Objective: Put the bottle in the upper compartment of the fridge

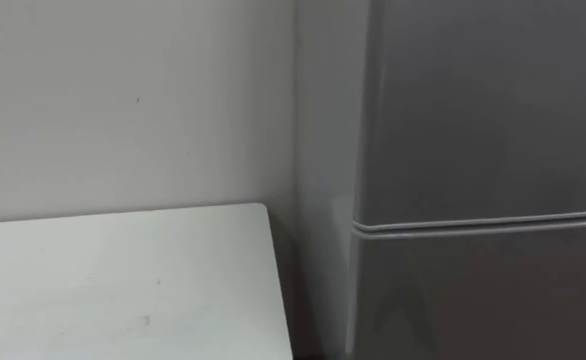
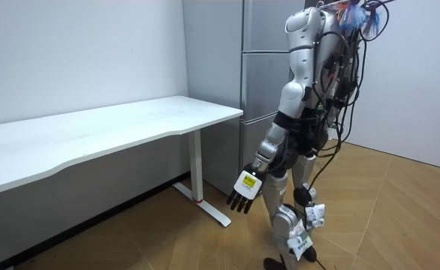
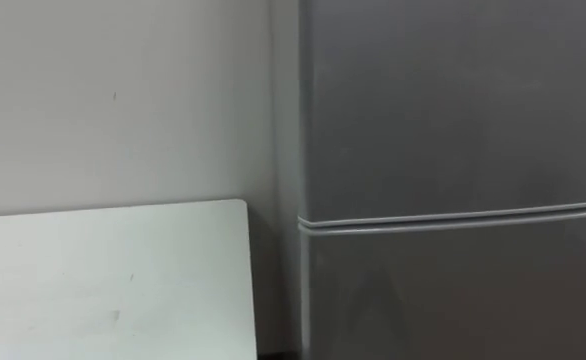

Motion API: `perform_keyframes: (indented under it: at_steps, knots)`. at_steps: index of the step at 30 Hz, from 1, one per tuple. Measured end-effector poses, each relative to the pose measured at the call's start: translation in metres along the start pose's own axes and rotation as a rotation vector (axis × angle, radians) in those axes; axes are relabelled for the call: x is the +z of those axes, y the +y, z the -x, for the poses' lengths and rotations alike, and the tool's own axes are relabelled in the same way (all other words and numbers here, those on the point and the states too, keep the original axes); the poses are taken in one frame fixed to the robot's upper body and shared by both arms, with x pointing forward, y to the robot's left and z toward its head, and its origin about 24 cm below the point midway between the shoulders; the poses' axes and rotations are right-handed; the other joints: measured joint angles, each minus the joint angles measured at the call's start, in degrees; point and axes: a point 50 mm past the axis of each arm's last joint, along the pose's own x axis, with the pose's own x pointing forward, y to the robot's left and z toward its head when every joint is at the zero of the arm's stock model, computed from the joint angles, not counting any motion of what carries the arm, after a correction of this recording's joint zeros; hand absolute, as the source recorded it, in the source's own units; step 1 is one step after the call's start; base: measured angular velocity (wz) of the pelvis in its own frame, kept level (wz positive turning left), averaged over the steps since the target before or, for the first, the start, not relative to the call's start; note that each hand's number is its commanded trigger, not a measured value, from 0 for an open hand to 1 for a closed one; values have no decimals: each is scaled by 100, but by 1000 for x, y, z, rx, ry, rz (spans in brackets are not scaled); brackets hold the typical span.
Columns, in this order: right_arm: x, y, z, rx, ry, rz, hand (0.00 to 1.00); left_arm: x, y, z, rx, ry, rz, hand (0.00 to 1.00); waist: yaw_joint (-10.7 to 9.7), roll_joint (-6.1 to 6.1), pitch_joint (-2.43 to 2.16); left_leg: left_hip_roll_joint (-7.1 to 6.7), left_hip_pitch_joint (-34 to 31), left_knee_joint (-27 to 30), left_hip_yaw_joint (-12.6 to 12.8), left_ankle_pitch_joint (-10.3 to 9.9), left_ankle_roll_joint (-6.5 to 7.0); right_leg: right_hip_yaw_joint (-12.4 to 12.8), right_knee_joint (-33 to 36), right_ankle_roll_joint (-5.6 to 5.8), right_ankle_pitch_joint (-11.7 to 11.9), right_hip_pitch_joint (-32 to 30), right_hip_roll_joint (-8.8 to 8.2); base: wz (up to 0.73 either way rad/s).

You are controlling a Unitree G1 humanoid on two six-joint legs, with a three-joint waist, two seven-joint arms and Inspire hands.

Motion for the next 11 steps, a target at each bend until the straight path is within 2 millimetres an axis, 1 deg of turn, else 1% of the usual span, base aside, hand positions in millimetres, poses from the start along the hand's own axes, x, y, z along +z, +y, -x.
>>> perform_keyframes:
  at_steps: [5,11]
  knots:
    - [0,6,1,53,-5,-16,0,7,-13,-2,-38,-20,-11,0,82,73,37,-1,-11,-4,-2,0,0,3,-8,0,0,-11,8,0]
    - [-1,12,2,104,-1,0,0,5,-14,-2,-38,-12,-19,0,92,78,37,-6,-28,-3,-32,0,0,-12,-25,-1,-2,-14,19,0]
